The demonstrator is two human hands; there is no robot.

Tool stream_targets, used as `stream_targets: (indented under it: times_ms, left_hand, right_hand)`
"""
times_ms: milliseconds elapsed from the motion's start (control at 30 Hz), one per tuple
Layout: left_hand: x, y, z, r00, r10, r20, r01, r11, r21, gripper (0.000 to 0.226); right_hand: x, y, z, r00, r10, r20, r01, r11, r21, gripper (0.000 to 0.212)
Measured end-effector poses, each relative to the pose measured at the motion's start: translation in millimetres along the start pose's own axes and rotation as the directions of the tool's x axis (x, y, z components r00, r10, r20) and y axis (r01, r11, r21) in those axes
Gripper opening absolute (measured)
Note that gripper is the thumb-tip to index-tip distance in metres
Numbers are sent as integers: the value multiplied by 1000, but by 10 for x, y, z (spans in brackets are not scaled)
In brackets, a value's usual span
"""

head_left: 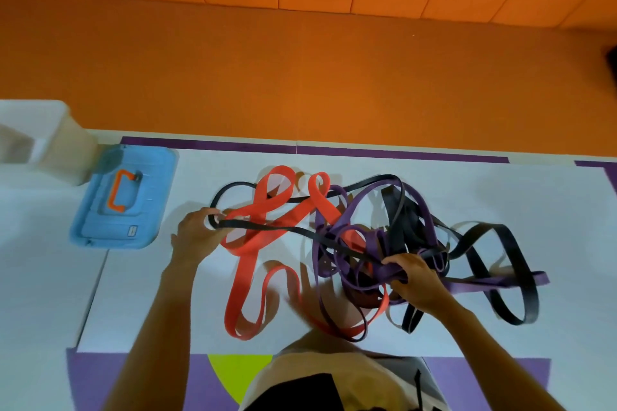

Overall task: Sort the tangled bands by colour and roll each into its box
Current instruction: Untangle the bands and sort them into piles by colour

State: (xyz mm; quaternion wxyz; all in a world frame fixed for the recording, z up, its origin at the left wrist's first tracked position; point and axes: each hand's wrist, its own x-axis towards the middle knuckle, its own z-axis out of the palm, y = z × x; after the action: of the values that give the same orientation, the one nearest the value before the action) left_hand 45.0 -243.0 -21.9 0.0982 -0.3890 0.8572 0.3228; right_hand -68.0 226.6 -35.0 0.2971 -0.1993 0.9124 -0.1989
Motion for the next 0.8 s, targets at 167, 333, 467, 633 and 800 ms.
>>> stream_targets:
  times_ms: [167, 333, 467, 633, 800]
  left_hand:
    - [-53, -352, 54, 989, 70, 131, -65, 997, -43, 42]
    - [-140, -558, 187, 998, -4, -58, -5, 987, -160, 28]
    - [-163, -502, 193, 951, -307, -27, 278, 893, -355, 72]
    - [84, -88, 10, 955, -295, -31, 185, 675, -714, 65]
    - [502, 614, -238, 993, -113, -43, 42, 654, -755, 61]
  right_hand:
    - [23, -22, 13, 999, 26, 23, -24, 997, -68, 39]
    - [97, -106, -16, 992, 47, 118, -27, 986, -166, 35]
    - [200, -187, -19, 975, 49, 215, -6, 981, -195, 22]
    - [241, -265, 28, 966, 27, 255, 24, 981, -195, 16]
    - [218, -270, 31, 974, -16, 226, 59, 981, -186, 15]
